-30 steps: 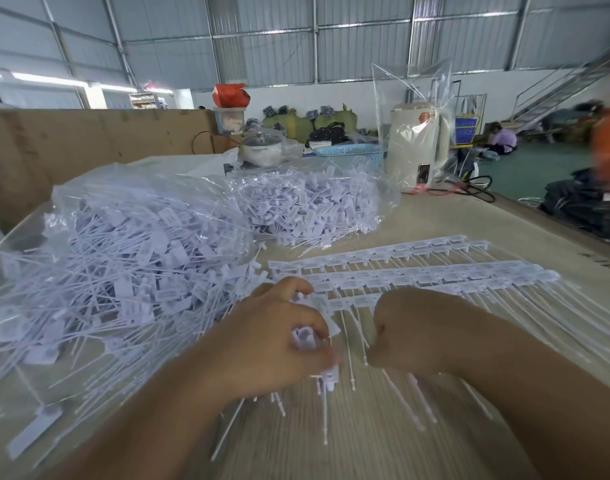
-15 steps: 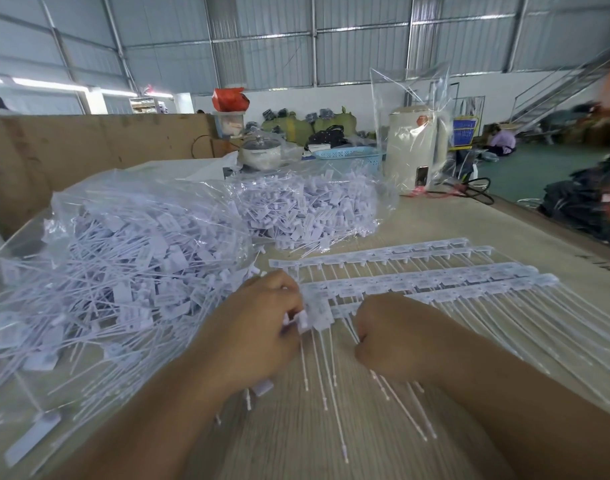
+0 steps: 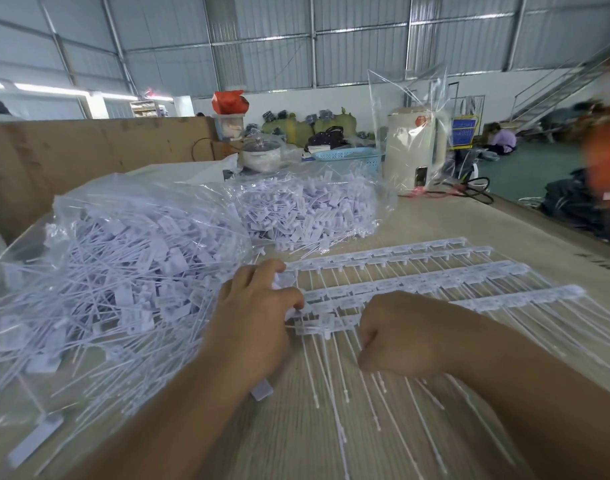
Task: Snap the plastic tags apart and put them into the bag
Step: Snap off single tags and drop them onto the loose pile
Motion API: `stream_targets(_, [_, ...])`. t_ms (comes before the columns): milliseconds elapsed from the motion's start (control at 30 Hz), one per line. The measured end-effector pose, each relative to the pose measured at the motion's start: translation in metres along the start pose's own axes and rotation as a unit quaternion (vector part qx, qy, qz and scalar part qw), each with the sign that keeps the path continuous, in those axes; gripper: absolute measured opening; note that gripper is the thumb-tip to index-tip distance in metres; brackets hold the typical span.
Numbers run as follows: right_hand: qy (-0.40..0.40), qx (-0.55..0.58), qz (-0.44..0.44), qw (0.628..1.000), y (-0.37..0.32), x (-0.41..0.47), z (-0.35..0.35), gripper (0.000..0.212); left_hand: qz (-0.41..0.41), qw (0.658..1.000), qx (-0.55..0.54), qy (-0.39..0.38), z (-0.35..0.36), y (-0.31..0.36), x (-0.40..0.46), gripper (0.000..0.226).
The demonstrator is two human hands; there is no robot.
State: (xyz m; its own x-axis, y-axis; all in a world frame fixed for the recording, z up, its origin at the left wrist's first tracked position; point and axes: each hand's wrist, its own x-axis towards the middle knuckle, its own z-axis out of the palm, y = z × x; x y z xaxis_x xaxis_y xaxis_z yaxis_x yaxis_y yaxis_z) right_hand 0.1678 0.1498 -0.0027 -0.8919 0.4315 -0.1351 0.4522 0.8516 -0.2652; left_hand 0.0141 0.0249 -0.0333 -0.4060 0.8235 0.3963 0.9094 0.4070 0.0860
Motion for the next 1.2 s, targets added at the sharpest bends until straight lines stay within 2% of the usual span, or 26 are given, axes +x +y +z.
stream_targets(133, [0.137, 0.003, -0.003, 0.991, 0.002, 0.006, 0.002, 0.014, -0.005, 1.0, -0.021, 0.013, 0.001, -0.001, -0.002, 0.034])
stream_targets(233, [0.125, -0.037, -0.03, 0.991, 0.007, 0.013, 0.015, 0.02, -0.006, 0.999, -0.035, 0.014, 0.001, -0.002, -0.002, 0.029])
stream_targets(300, [0.134, -0.046, -0.03, 0.989, 0.009, 0.016, 0.02, 0.015, -0.011, 0.999, -0.035, 0.01, 0.002, -0.002, -0.002, 0.029])
stream_targets(400, [0.133, -0.084, -0.027, 0.987, 0.01, 0.021, 0.026, 0.035, -0.01, 0.999, -0.035, 0.007, 0.002, -0.004, -0.002, 0.03])
stream_targets(467, [0.133, -0.101, -0.026, 0.986, 0.009, 0.023, 0.029, 0.039, -0.008, 0.999, -0.034, 0.007, 0.003, -0.005, -0.002, 0.031])
stream_targets(767, [0.196, -0.067, -0.084, 0.975, 0.005, 0.012, 0.011, 0.024, -0.015, 1.0, -0.025, 0.011, 0.007, -0.007, 0.002, 0.035])
stream_targets(900, [0.206, -0.029, -0.108, 0.972, -0.002, 0.003, 0.003, 0.015, -0.01, 0.999, -0.004, 0.045, 0.008, -0.008, 0.003, 0.036])
stream_targets(1067, [0.232, 0.04, -0.094, 0.967, -0.002, -0.001, -0.006, 0.017, 0.003, 1.0, 0.027, 0.015, 0.009, -0.008, 0.004, 0.04])
stream_targets(1200, [0.273, 0.039, -0.081, 0.958, 0.003, 0.002, -0.006, 0.015, 0.046, 0.999, 0.013, 0.006, 0.006, -0.009, 0.003, 0.042])
